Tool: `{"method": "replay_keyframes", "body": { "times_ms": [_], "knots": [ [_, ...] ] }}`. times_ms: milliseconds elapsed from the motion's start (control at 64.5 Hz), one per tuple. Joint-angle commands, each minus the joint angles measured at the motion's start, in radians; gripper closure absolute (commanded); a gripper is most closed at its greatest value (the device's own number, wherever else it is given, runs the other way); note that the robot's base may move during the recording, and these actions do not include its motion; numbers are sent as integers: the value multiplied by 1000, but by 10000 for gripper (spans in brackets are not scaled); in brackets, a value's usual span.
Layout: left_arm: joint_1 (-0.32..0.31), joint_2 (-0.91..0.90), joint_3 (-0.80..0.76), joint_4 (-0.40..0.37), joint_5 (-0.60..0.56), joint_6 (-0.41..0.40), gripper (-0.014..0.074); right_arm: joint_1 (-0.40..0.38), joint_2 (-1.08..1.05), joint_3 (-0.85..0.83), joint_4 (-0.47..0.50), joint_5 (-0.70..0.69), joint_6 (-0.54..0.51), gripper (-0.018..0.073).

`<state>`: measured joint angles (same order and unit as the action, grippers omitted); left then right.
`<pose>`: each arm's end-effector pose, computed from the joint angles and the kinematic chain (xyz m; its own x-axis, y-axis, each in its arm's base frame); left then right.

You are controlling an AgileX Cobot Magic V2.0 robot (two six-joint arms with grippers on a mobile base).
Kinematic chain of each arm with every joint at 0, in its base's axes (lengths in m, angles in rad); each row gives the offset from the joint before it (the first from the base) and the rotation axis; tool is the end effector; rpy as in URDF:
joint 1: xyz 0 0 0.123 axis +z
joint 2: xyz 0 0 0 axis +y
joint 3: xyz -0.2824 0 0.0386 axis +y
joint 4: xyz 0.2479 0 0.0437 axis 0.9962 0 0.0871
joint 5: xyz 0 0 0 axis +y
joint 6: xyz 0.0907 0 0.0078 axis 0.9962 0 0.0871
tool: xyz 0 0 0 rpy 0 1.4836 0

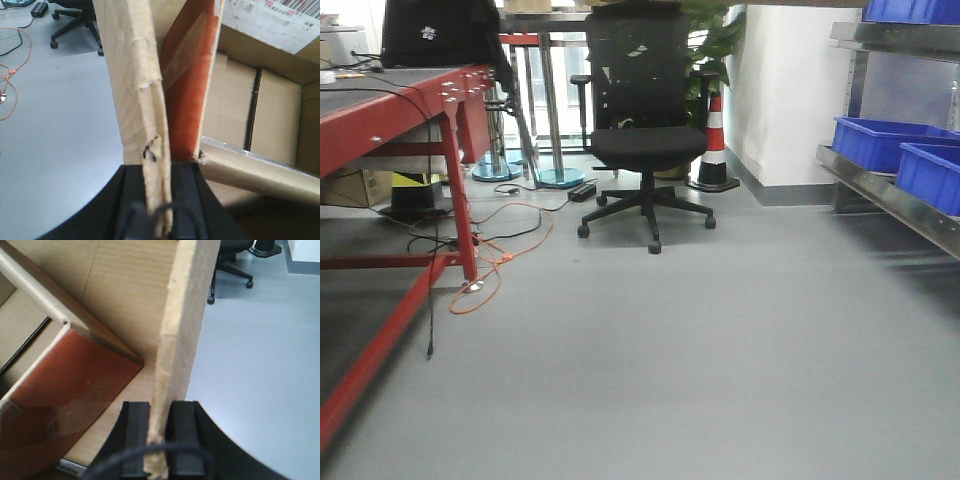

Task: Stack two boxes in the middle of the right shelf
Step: 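Hold the boxes and turn toward the steel shelf with blue bins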

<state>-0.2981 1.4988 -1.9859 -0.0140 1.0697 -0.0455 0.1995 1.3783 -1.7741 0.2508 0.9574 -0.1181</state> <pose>0.2834 -0.0882 0.5187 -0.4696 0.0897 -0.8783 0.2799 0.9586 -0.0518 0.2665 0.0727 0.5038 -0.4450 -0.0617 -0.8934 -0.3599 0.9258 0.1153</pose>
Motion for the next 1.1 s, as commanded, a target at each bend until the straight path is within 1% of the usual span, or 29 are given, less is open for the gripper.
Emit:
{"method": "replay_keyframes", "body": {
  "times_ms": [0, 1085],
  "knots": [
    [1, -16, -8, 24, -51, 8, 708, -6, -13, -13, -18, -54, -14, 713],
    [1, -16, -8, 26, -51, 8, 708, -6, -11, -13, -18, -53, -14, 713]
  ]
}}
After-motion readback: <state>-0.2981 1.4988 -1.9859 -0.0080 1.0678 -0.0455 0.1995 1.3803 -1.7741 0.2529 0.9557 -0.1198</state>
